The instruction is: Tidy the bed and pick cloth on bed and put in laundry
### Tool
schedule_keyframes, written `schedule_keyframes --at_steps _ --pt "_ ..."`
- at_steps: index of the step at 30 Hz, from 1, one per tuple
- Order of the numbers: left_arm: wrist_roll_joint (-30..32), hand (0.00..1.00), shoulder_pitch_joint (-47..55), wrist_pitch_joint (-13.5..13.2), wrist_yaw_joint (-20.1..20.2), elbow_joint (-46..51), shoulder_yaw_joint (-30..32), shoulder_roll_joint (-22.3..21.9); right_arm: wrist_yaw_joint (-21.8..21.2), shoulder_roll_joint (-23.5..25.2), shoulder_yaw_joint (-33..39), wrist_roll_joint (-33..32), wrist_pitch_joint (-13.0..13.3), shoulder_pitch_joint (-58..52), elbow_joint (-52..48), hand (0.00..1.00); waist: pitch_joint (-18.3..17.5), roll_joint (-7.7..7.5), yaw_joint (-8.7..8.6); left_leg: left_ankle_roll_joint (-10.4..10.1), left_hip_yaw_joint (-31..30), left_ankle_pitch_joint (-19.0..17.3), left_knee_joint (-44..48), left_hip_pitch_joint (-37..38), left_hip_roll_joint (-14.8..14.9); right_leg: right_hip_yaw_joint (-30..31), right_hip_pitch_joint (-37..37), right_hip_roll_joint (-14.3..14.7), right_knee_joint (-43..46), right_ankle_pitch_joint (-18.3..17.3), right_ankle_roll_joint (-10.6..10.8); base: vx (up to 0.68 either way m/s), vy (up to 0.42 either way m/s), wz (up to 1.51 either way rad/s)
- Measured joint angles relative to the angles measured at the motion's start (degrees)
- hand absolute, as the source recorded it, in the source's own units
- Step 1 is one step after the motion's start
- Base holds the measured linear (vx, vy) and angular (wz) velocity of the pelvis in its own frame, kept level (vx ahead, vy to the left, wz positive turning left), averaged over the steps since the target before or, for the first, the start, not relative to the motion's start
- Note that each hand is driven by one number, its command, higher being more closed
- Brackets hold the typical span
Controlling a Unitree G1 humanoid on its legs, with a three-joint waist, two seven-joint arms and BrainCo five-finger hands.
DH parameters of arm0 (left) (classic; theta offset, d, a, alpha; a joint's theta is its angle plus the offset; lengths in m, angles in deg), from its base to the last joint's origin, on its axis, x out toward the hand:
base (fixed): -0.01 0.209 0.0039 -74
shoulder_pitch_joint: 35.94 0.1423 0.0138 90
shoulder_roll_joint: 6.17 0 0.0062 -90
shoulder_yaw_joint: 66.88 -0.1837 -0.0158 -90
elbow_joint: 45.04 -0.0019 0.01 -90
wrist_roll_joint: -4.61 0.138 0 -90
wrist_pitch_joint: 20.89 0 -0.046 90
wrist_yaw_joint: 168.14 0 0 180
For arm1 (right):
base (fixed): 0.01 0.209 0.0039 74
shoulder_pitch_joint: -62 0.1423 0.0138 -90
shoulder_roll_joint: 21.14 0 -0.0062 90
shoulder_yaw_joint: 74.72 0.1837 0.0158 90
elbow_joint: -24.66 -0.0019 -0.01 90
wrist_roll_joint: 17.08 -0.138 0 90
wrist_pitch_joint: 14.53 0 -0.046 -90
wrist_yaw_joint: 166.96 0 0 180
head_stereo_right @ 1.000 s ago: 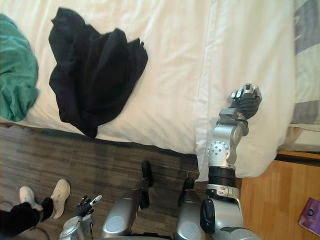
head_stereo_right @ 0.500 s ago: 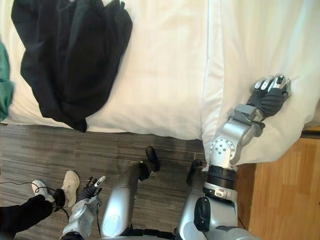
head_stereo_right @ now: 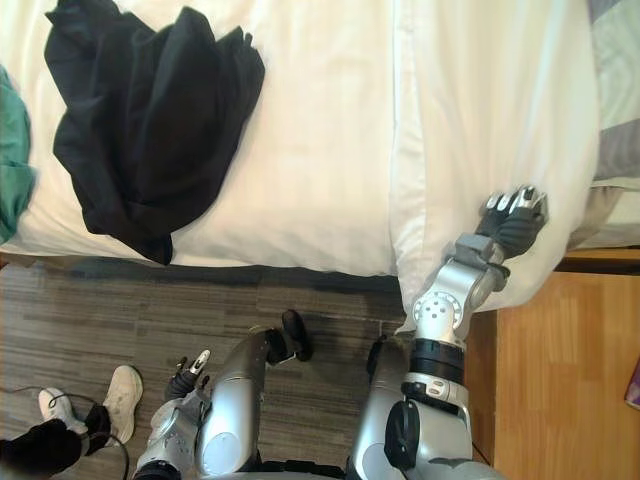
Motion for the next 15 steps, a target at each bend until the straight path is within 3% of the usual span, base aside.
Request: schedule_keyframes --at_steps 2,5,8,11,12,15 --pt "0.0 0.0 1.0 -0.1 -0.2 -0.1 0.3 0.5 1.9 1.6 0.3 -2.4 -3.3 -5.9 9.4 1.0 -0.8 -1.06 -0.73 -0.5 0.1 -0.5 -0.6 1.9 0.2 -0.2 2.3 0.3 -1.1 0.3 0.0 -0.06 0.012 -0.1" --pt "0.1 0.0 1.8 0.0 -0.2 -0.2 0.2 0.2 4.8 4.1 -0.6 -4.8 -8.2 -17.5 21.3 1.0 -0.9 -0.89 -1.47 -1.2 2.0 -0.2 -4.9 6.9 0.2 -1.2 7.3 0.7 -6.2 2.1 -0.2 -0.03 0.011 -0.09" --pt "0.1 0.0 3.1 -0.1 -0.2 -0.2 -0.4 -0.1 5.0 4.8 -2.2 -4.9 -9.3 -24.3 22.4 1.0 -1.3 -0.78 -2.44 -2.5 5.4 0.8 -10.9 13.4 0.2 -2.2 13.8 1.0 -13.4 4.6 0.6 0.07 0.011 -0.02" --pt "0.7 0.0 4.3 -0.1 -0.2 -1.2 -0.8 -0.3 4.2 4.8 -4.5 -3.4 -9.9 -29.6 22.5 1.0 -5.4 -1.73 -2.27 -2.7 6.5 2.9 -15.7 17.0 0.0 -4.2 18.9 1.6 -20.2 7.2 0.4 0.1 0.003 0.07" --pt "0.7 0.0 4.5 -0.1 -0.2 -2.1 -0.8 -0.2 4.0 4.7 -5.3 -3.1 -10.5 -30.3 23.1 0.0 -6.9 -2.54 -2.22 -2.6 6.5 3.7 -17.5 18.1 -0.4 -4.8 20.6 1.7 -22.4 7.9 0.5 0.12 -0.003 0.09" --pt "0.7 0.0 5.2 0.0 -0.2 -2.4 -0.7 0.0 3.1 4.6 -6.8 -0.4 -11.5 -31.5 24.5 0.0 -10.2 -4.13 -2.1 -1.6 6.7 5.1 -20.6 19.8 -1.2 -6.0 22.7 1.9 -26.2 9.2 1.2 0.13 -0.016 0.09"
